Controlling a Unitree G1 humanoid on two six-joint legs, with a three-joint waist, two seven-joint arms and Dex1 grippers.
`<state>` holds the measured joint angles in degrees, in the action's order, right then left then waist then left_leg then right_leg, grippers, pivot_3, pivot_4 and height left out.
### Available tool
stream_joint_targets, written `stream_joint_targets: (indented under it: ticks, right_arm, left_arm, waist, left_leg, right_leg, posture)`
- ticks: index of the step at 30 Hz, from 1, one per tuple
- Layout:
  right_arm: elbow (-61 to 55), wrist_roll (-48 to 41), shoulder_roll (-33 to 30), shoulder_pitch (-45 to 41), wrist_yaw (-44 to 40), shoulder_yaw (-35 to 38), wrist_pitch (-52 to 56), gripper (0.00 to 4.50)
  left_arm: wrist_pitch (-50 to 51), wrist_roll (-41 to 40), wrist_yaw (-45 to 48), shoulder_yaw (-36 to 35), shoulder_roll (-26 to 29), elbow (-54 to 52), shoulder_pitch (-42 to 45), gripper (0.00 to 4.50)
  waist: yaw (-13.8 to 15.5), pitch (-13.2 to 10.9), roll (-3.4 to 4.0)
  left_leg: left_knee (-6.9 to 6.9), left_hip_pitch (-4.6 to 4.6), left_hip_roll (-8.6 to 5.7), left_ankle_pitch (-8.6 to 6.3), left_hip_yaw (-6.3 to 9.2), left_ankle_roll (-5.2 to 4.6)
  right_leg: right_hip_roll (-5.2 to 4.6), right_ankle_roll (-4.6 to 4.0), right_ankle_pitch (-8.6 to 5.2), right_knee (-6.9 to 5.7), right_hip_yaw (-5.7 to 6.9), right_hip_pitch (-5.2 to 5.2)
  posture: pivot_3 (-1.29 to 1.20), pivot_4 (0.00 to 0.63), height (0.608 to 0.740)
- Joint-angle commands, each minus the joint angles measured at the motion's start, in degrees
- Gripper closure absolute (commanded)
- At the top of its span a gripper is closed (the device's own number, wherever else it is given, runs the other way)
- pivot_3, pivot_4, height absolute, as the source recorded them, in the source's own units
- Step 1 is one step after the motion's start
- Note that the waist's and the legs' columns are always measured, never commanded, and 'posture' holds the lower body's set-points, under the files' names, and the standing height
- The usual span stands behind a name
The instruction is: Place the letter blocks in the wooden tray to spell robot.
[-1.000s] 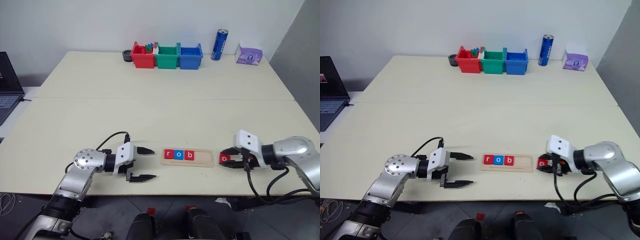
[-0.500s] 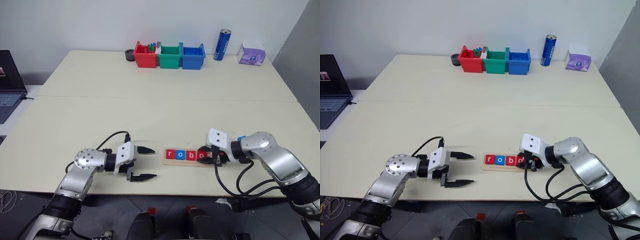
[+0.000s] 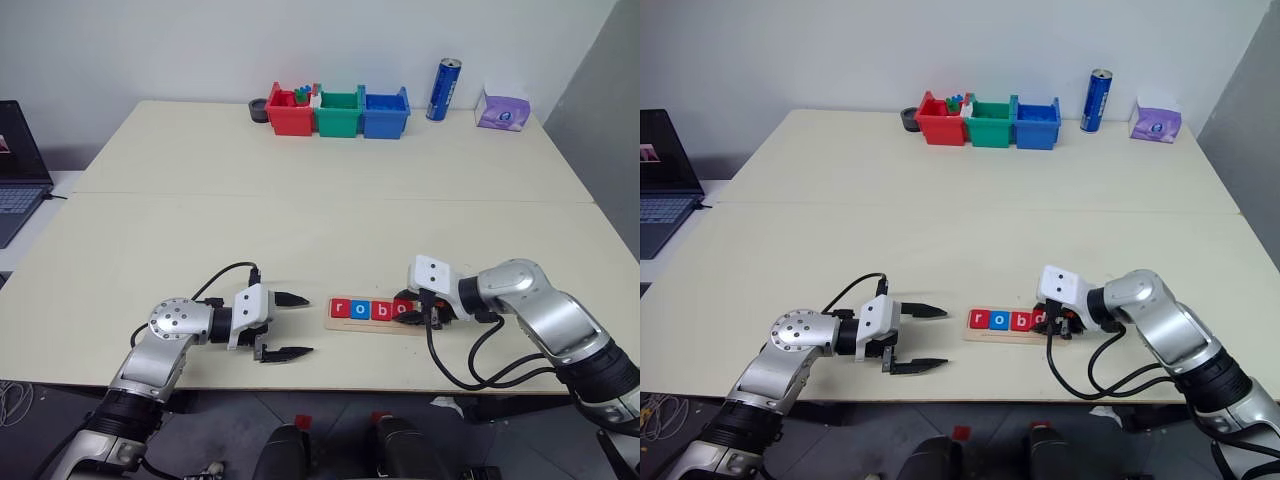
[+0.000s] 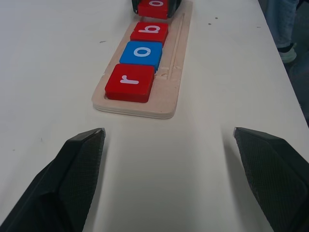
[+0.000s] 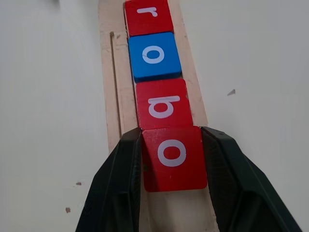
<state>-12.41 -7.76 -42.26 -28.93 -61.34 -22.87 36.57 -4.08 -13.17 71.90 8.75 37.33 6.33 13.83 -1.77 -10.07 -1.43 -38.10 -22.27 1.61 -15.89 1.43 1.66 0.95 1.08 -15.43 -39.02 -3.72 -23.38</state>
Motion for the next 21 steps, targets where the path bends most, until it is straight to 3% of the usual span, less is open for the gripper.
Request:
stream_joint_targets:
  ticks: [1, 4, 13, 21]
  right_arm:
    - [-0.1, 1.0, -0.2, -1.5, -0.6, 0.0, -1.1, 3.05]
    - [0.3, 1.3, -0.3, -1.5, -0.6, -0.3, -1.4, 3.05]
    - [-0.2, 1.3, -0.2, -1.7, -1.2, 0.2, -1.0, 0.02]
    - [-8.4, -5.6, -0.9, 0.1, -0.8, 7.0, 6.1, 0.02]
  left_arm:
    - [-0.9, -0.1, -0.1, -0.4, 0.2, -1.0, -0.2, 0.0]
    - [-1.0, -0.1, -0.1, -0.4, 0.2, -0.8, -0.2, 0.0]
    - [-1.4, 0.0, -0.3, -0.4, 0.0, -0.6, -0.5, 0.0]
    - [-1.5, 0.1, -0.8, -0.6, 0.1, -0.8, -1.0, 0.0]
  waist:
    - [0.0, 0.0, 0.0]
    - [0.0, 0.0, 0.0]
    - [0.0, 0.0, 0.0]
    - [0.0, 0.0, 0.01]
  left_leg:
    - [0.0, 0.0, 0.0, 0.0, 0.0, 0.0]
    - [0.0, 0.0, -0.01, 0.0, 0.0, 0.0]
    - [0.0, 0.0, 0.0, 0.0, 0.01, 0.0]
    - [0.01, -0.01, 0.01, 0.0, 0.05, 0.0]
  right_leg:
    - [0.0, 0.0, 0.0, 0.0, 0.0, 0.0]
    - [0.0, 0.0, 0.0, 0.0, 0.0, 0.0]
    - [0.0, 0.0, 0.0, 0.0, 0.01, 0.0]
    - [0.0, -0.01, 0.0, -0.01, 0.01, -0.01]
  posture:
    - [0.0, 0.15, 0.74]
    - [0.0, 0.15, 0.74]
    - [0.0, 0.15, 0.74]
    - [0.0, 0.15, 0.74]
